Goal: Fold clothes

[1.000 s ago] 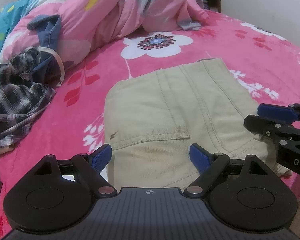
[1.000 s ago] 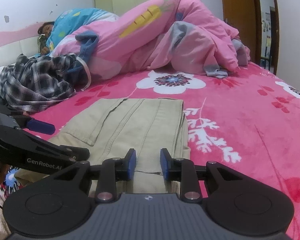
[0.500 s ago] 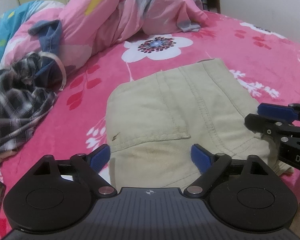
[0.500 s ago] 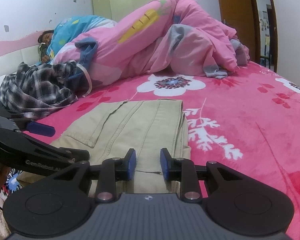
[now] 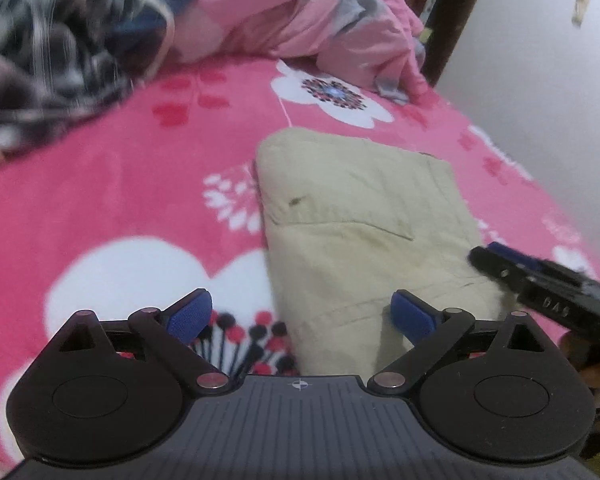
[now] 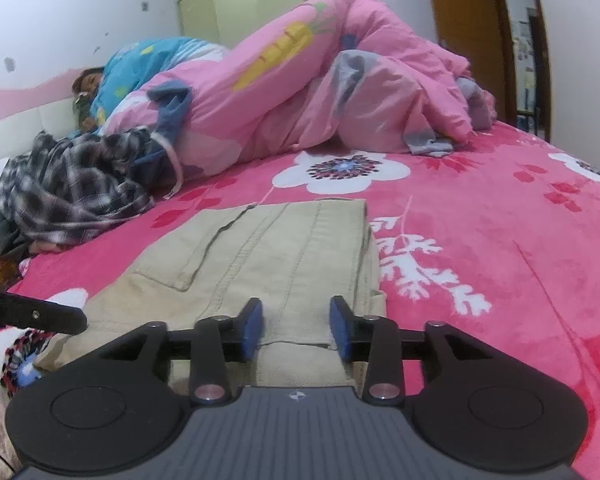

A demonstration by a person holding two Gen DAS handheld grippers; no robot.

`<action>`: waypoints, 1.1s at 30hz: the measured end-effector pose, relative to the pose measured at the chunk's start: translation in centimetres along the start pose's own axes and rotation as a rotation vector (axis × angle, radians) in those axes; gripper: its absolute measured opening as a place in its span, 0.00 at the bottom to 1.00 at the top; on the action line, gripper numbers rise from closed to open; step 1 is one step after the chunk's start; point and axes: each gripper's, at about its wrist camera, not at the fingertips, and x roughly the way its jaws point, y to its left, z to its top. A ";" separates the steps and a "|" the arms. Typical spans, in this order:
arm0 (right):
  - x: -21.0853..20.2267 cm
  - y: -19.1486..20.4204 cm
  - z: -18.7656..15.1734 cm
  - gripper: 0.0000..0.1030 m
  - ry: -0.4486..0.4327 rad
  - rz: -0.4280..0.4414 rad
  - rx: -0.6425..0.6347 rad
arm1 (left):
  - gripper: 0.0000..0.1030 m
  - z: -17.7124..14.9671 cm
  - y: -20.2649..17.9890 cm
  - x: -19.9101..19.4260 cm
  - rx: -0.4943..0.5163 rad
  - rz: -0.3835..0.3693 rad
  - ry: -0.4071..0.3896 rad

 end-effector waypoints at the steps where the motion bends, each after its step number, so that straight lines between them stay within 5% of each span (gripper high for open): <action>1: -0.3 -0.1 0.3 0.43 0.005 0.007 0.005 | 0.95 0.0 0.3 0.2 -0.010 -0.023 0.005; 6: -2.7 -4.1 0.9 0.54 0.007 0.020 0.249 | 0.95 -0.4 1.1 0.7 -0.024 -0.155 0.040; 12: -3.0 -9.8 -1.7 0.59 0.138 0.101 0.627 | 0.96 -0.6 1.6 1.8 -0.055 -0.291 0.070; 25: 5.1 -12.7 -0.4 0.66 0.367 0.442 0.784 | 1.00 1.9 0.3 5.4 0.012 -0.329 0.157; 33: 10.4 -12.3 1.7 0.66 0.470 0.568 0.741 | 1.00 3.2 0.5 7.1 -0.033 -0.332 0.189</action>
